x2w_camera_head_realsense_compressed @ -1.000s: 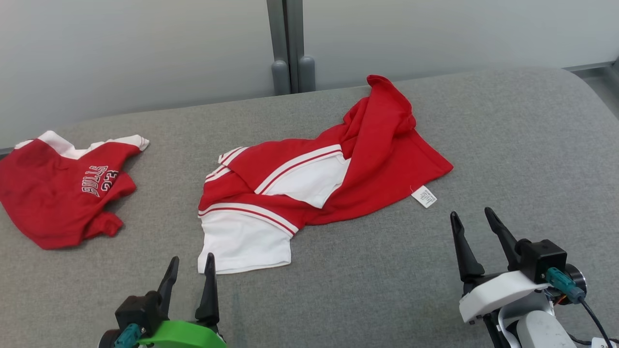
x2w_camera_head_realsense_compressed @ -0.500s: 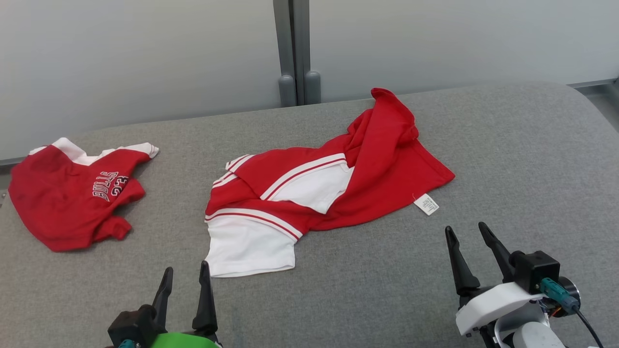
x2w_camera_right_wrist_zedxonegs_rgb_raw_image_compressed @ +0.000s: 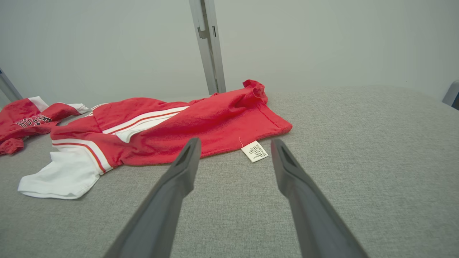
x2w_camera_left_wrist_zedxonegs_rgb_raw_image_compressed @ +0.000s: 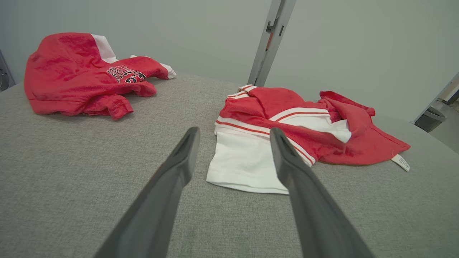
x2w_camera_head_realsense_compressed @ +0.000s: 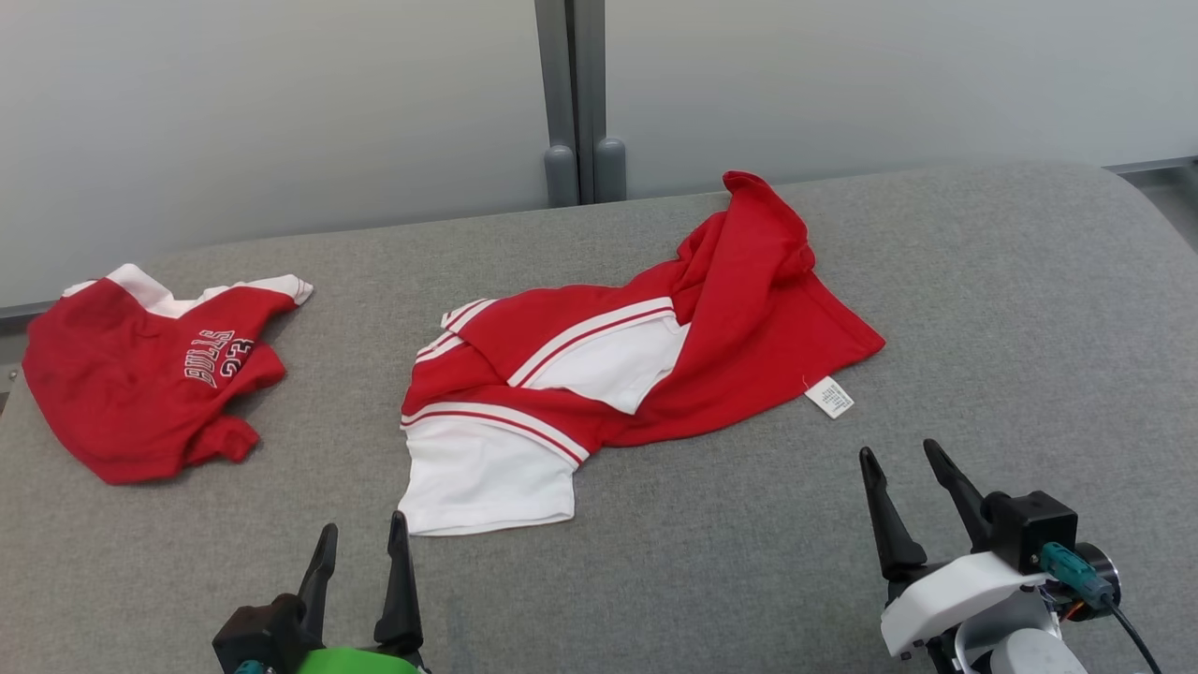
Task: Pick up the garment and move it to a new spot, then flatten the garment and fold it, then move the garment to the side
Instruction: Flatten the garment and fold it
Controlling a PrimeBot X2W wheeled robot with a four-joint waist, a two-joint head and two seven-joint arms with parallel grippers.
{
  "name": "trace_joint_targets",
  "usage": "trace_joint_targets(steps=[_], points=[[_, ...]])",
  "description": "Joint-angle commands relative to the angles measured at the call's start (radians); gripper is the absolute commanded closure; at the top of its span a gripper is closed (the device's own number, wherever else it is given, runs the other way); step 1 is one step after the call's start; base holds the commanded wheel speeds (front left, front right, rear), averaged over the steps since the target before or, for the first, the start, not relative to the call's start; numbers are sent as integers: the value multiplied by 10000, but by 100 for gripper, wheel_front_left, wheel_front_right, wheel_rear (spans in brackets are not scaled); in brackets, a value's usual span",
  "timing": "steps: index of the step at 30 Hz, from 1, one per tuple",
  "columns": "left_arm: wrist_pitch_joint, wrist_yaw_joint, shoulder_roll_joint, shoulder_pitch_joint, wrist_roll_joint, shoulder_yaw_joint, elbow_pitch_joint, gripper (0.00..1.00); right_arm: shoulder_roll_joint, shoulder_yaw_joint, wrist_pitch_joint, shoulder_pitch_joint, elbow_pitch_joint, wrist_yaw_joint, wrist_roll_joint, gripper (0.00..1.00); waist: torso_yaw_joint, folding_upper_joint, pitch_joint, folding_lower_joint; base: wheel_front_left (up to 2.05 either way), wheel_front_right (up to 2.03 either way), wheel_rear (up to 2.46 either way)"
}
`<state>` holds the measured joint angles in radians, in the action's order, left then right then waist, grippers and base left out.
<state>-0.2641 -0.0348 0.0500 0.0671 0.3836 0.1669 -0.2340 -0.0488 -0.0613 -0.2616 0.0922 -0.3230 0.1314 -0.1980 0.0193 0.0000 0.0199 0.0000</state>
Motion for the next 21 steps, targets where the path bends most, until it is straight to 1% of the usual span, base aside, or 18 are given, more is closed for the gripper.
trace_joint_targets(steps=[1, 6, 10, 13, 16, 21], points=[[-4, -28, 11, 44, 25, 2, -40, 0, -32, 1, -48, -44, -39, -14, 62, 0, 0, 0, -7, 0, 0, 0, 0], [-4, -95, 12, -88, -43, 78, -181, 0, -32, -30, -50, 23, -71, -14, 73, 0, 18, 0, -56, 0, 0, 0, 0], [180, -251, 121, -559, -254, 365, -954, 0, -32, -59, -50, 119, -83, -14, 110, 0, 33, 0, -137, 0, 0, 0, 0], [720, -370, 211, -1065, -210, 525, -1603, 0, -33, -121, -48, 158, -142, -14, 159, 0, 55, 0, -223, 0, 0, 0, 0], [1352, -270, 308, -1663, -189, 537, -2287, 0, -30, -200, -48, 232, -175, -14, 183, 0, 134, 0, -354, 0, 0, 0, 0], [2295, -51, 312, -2434, 91, 395, -3155, 0, -33, -318, -50, 330, -249, -14, 246, 0, 329, 0, -584, 0, 0, 0, 0]])
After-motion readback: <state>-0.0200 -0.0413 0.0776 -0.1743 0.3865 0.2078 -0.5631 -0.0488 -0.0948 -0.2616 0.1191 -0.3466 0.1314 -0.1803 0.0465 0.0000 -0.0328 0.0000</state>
